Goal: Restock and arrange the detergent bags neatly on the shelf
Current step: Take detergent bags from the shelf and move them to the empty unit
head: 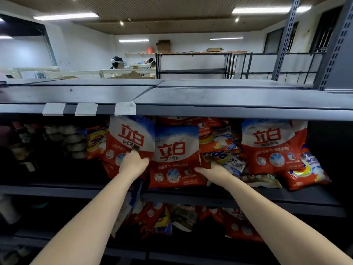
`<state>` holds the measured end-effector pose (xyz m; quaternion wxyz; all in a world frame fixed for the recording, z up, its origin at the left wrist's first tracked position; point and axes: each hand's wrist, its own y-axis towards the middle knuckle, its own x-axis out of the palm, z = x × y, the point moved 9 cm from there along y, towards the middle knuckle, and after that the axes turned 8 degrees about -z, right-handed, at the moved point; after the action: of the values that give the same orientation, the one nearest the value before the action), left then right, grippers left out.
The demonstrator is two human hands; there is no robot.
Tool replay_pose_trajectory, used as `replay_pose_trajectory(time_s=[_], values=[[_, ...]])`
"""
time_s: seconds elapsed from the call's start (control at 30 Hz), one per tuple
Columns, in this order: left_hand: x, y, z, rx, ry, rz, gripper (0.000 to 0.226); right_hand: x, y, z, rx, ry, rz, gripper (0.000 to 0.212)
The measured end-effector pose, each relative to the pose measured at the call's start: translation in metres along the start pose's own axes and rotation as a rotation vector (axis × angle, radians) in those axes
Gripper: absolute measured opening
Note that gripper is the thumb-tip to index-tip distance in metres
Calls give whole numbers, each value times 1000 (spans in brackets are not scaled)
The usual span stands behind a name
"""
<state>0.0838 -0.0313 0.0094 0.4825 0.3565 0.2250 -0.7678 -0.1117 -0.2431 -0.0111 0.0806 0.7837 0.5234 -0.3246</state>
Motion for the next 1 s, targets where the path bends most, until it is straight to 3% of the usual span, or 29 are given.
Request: replay_pose_trajectory(time_s=[0.1,0.23,0.33,0.43,0.53,0.67,0.8,0.9,1.0], values=[[-6,25,-22,-20,36,-15,39,10,15,-6,25,55,24,56],[-14,70,-57,-81,70,-61,74,27,37,-6,133,116,43,69],[-28,89,-62,-103,56,-27,88,34,51,-2,173,133,96,85],[-45,99,-61,-46,14,73,94,42,61,4,239,123,127,92],[-60,107,-72,-65,-5,116,93,34,65,11,265,117,277,100],[-58,130,-96,-43,-83,23,100,36,72,24,302,249,332,79],[-59,130,-97,37,-147,-92,62,41,76,27,346,215,314,56],[-67,125,-86,100,-118,-39,43,31,72,23,358,68,399,44],[-72,106,-72,108,-167,55,42,29,67,17,346,71,430,39]])
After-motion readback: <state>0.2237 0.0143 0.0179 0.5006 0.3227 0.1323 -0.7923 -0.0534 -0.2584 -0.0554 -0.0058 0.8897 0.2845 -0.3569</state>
